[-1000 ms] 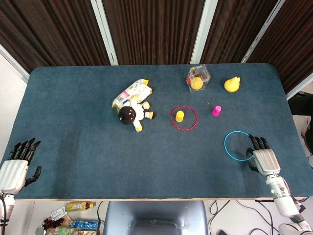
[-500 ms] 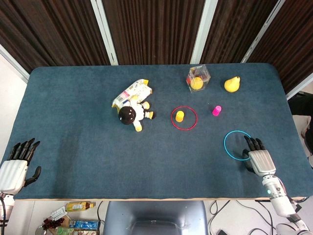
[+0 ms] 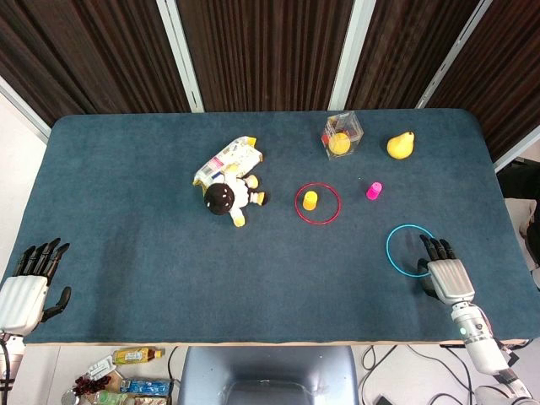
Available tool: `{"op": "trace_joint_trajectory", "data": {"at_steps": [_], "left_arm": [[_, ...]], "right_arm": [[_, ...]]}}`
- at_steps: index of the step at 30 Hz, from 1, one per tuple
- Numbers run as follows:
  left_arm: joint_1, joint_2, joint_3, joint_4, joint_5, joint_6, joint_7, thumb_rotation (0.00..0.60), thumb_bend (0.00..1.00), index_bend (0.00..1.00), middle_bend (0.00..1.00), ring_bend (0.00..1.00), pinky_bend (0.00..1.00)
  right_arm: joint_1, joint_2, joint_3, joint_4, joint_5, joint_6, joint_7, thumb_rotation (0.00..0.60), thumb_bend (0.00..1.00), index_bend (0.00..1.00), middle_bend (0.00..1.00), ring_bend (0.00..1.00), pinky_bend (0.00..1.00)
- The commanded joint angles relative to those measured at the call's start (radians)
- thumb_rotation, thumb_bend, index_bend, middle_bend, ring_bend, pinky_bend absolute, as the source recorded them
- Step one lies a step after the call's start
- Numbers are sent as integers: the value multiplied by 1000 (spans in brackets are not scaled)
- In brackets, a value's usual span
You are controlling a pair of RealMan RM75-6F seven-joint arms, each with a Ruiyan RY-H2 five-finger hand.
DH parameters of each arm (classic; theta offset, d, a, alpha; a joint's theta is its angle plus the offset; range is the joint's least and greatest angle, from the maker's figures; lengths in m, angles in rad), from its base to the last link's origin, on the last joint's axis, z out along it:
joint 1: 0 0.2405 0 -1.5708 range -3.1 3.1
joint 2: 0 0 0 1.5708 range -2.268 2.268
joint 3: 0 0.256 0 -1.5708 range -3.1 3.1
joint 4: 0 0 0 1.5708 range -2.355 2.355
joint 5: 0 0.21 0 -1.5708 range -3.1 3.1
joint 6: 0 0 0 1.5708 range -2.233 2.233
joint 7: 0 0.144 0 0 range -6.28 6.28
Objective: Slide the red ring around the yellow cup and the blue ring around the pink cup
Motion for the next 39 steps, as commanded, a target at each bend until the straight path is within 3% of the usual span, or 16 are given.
{"op": "trace_joint_trajectory", "data": {"at_steps": [1, 29, 39], "left_arm": [[0, 0, 0, 0, -1, -1, 0, 600, 441, 0, 0, 0, 23], [1, 0, 1, 3, 4, 4, -5, 600, 441, 0, 0, 0, 23], [-4, -3, -2, 7, -5, -7, -2, 600, 440, 0, 0, 0, 24]], "right_arm": [[0, -1, 0, 2, 0, 0, 1, 600, 479, 694, 3, 0, 0], [20, 1, 16, -16, -8, 9, 44, 600, 480, 762, 30, 0, 0], [107, 45, 81, -94, 19, -45, 64, 600, 480, 763, 32, 0, 0]]}}
